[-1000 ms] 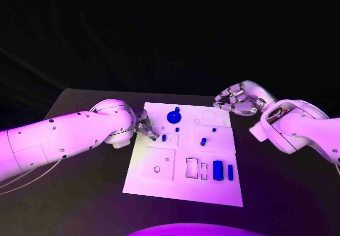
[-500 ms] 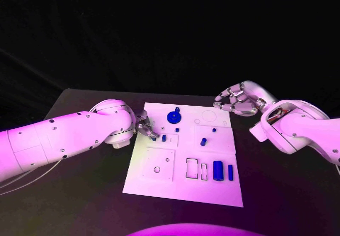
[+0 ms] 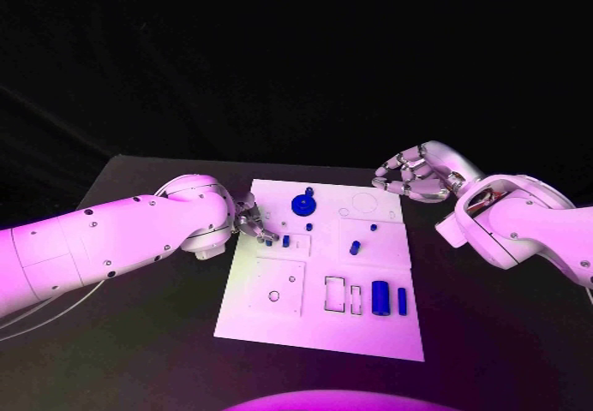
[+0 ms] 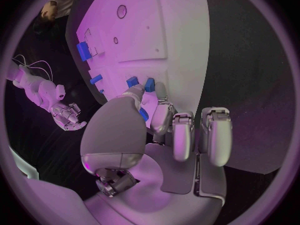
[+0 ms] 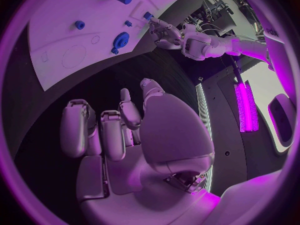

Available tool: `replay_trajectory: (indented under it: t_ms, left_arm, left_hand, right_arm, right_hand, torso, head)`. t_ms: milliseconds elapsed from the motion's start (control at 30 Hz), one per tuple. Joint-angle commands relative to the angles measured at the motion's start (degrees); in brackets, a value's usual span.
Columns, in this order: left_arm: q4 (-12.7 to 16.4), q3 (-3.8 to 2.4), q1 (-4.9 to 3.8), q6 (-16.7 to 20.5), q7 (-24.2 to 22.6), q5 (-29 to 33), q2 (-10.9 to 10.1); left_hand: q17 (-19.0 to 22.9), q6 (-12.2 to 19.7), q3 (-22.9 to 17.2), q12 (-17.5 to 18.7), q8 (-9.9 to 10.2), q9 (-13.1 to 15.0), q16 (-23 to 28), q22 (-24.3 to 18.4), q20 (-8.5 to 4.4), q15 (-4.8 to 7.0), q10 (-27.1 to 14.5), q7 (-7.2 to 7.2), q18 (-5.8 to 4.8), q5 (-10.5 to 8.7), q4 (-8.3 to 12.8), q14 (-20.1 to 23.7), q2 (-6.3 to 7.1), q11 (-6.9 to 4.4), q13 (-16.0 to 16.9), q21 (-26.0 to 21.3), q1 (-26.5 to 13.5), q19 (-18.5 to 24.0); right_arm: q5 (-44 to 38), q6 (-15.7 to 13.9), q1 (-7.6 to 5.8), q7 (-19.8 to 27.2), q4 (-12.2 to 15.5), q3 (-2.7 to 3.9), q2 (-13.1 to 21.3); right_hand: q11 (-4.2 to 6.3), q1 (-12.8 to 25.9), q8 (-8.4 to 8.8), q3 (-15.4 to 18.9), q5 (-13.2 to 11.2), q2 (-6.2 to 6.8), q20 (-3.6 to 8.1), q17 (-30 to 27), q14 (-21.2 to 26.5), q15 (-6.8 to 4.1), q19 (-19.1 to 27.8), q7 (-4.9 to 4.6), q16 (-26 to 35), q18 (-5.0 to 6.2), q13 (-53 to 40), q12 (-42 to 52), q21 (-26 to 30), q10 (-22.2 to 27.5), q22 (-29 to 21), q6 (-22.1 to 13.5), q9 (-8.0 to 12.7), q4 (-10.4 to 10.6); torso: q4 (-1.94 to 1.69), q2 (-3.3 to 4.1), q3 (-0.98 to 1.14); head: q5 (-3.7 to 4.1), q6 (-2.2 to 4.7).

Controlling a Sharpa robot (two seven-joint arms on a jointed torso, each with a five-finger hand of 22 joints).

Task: Assemble the parts on the task board

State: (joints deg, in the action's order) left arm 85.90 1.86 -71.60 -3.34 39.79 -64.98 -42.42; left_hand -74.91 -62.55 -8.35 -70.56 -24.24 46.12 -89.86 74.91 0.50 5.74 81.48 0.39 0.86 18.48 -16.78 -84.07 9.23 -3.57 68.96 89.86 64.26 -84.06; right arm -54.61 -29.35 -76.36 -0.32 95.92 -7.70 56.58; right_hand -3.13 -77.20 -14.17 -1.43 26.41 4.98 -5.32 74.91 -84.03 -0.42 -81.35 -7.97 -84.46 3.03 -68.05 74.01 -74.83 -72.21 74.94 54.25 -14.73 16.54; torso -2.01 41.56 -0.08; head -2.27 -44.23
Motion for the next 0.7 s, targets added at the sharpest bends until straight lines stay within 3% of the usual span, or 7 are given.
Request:
replay_trajectory:
  t_ms: [33, 500, 633, 667, 700]
  left_arm:
    - [0.2, -0.06, 0.02, 1.8, 0.4, 0.7, -0.1]
    - [0.6, -0.69, 0.01, 13.5, -4.4, 6.1, -1.1]
    - [0.8, -0.78, 0.0, 16.8, -8.3, 8.0, -1.6]
    - [0.9, -0.79, 0.0, 17.4, -9.5, 8.4, -1.6]
    - [0.9, -0.79, 0.0, 18.4, -11.5, 8.9, -1.6]
  left_hand:
    - [-15.1, -0.1, 1.5, 0.1, 0.4, 0.1, -0.1, 15.1, -0.43, 0.3, -0.2, 0.15, -0.86, -0.09, 0.0, -5.9, -0.44, 0.38, -0.3, 0.1, -0.7, -5.9]
    - [-15.1, 1.4, 5.0, 3.0, 1.4, 0.1, -0.1, 15.1, -0.23, -0.04, -2.1, 0.73, -0.86, 0.01, 0.0, -5.9, -2.66, 0.87, -3.2, 0.1, -1.7, -5.9]
    - [-15.1, 4.3, 5.7, 8.6, 3.6, -1.0, -0.1, 13.3, 0.35, -1.01, -6.0, 2.16, -0.28, 0.05, 0.1, -5.9, -2.92, 2.14, -8.8, -1.5, 0.5, -4.6]
    - [-15.1, 5.3, 5.4, 11.7, 4.2, -1.4, -0.1, 11.3, 0.57, -1.35, -8.2, 2.66, 0.36, 0.08, 0.2, -5.9, -3.04, 2.54, -11.8, -3.5, 1.5, -3.1]
    - [-12.6, 7.0, 4.9, 18.6, 5.2, -2.2, 2.1, 8.3, 1.23, -2.17, -13.5, 3.61, 1.25, -0.01, 0.2, -4.8, -2.96, 3.66, -18.4, -6.4, 3.7, -0.9]
  right_arm:
    - [-0.4, 0.0, 0.03, 0.6, 0.0, 0.01, 0.0]
    - [-0.4, 0.0, 0.03, 0.6, -0.1, 0.01, 0.0]
    - [-0.4, 0.0, 0.03, 0.6, -0.1, 0.01, 0.0]
    - [-0.4, 0.0, 0.03, 0.6, -0.1, 0.01, 0.0]
    - [-0.4, 0.0, 0.03, 0.6, -0.1, 0.01, 0.0]
  right_hand:
    - [0.0, 0.3, -0.18, 0.4, 0.2, 0.08, 0.04, 6.4, -3.8, -0.55, 0.3, 0.22, 0.4, 0.66, 0.1, -0.2, 0.2, 0.4, 6.4, -0.3, -0.1, 0.0]
    - [-0.01, 0.4, -0.18, 0.5, 0.3, 0.09, 0.04, 6.4, -3.8, -0.55, 0.3, 0.22, 0.4, 0.65, 0.1, -0.2, 0.2, 0.4, 6.4, -0.3, -0.1, 0.0]
    - [-0.01, 0.4, -0.18, 0.5, 0.3, 0.09, 0.04, 6.4, -3.8, -0.55, 0.3, 0.22, 0.4, 0.65, 0.1, -0.2, 0.2, 0.4, 6.4, -0.3, -0.1, 0.0]
    - [-0.01, 0.4, -0.18, 0.5, 0.3, 0.09, 0.04, 6.4, -3.8, -0.55, 0.3, 0.22, 0.4, 0.65, 0.1, -0.2, 0.2, 0.4, 6.4, -0.3, -0.1, 0.0]
    - [-0.01, 0.4, -0.18, 0.5, 0.3, 0.09, 0.04, 6.4, -3.8, -0.55, 0.3, 0.22, 0.4, 0.65, 0.1, -0.2, 0.2, 0.4, 6.4, -0.3, -0.1, 0.0]
  torso:
    - [0.01, 0.0, -0.03]
    - [0.0, 0.01, 0.04]
    - [-0.06, -0.03, 0.05]
    - [-0.07, -0.04, 0.05]
    - [-0.08, -0.05, 0.04]
  head:
    - [0.03, 0.03]
    - [0.13, 0.1]
    - [0.27, 0.17]
    - [0.35, 0.22]
    - [0.49, 0.28]
